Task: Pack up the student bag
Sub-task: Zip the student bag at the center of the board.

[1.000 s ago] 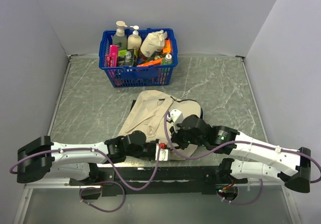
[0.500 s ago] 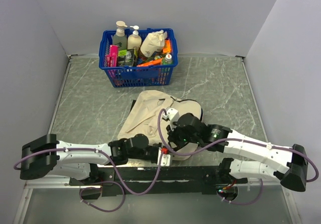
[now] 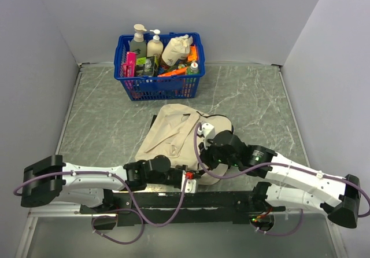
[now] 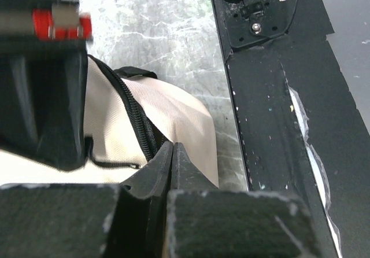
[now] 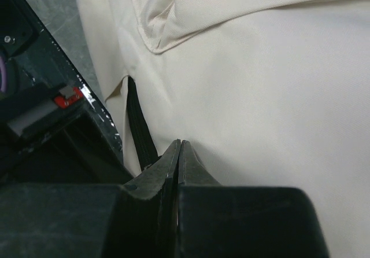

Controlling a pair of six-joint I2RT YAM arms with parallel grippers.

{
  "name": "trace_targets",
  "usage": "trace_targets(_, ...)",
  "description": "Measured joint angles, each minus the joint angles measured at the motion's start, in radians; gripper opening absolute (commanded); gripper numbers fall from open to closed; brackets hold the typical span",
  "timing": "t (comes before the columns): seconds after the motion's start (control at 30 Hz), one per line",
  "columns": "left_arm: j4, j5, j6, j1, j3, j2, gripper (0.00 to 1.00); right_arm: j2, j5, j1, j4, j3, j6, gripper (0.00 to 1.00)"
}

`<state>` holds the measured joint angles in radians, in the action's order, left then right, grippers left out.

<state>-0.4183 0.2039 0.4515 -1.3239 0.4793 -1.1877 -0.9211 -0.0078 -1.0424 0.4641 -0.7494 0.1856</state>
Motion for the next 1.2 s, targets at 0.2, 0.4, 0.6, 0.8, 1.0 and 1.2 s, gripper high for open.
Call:
trace_targets(0.2,0.069,-0.003,0.006,0.002,0.0,0.046,0.01,0.056,0.003,0.0,0.06,0.001,0.023,0.0)
trace_targets(0.4,0.103,0.008,0.035,0.018,0.0,0.07,0.01,0.125,0.005,0.0,0.14,0.001,0.058,0.0)
trace_targets(0.6,0.132,0.042,0.059,0.052,-0.003,0.105,0.12,0.159,-0.01,0.0,0.167,-0.007,0.087,0.0)
trace_targets(0.8,0.193,0.066,0.062,0.093,-0.008,0.134,0.25,0.118,-0.012,-0.001,0.175,-0.048,0.087,0.0)
trace_targets(1.0,0.222,0.071,0.062,0.117,-0.015,0.163,0.26,0.115,-0.011,-0.005,0.189,-0.051,0.093,0.0)
trace_targets(1.2,0.176,0.028,0.06,0.129,-0.042,0.184,0.3,0.136,-0.021,-0.011,0.203,-0.053,0.115,0.0)
